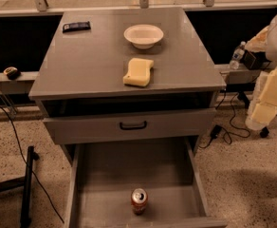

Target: Pick coke can from middle drawer and place on counter

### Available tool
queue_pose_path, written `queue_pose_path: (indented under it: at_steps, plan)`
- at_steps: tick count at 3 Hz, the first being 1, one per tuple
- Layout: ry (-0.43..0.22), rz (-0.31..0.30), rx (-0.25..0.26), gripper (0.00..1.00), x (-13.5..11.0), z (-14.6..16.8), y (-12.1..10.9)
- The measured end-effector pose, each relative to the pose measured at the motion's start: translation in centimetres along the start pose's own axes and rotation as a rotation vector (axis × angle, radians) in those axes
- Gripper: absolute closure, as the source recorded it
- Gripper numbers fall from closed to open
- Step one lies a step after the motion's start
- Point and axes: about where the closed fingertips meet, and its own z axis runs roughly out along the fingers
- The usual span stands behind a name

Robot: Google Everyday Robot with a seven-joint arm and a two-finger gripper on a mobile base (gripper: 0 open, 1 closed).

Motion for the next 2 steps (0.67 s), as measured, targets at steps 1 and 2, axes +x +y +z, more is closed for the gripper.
queue_pose_path:
  at_steps: [1, 2]
  plan:
    - [0.000, 0.000, 0.000, 0.00, 0.0, 0.0, 0.0]
    - [-0.055, -0.002, -0.009, 0.00, -0.2, 3.1, 0.0]
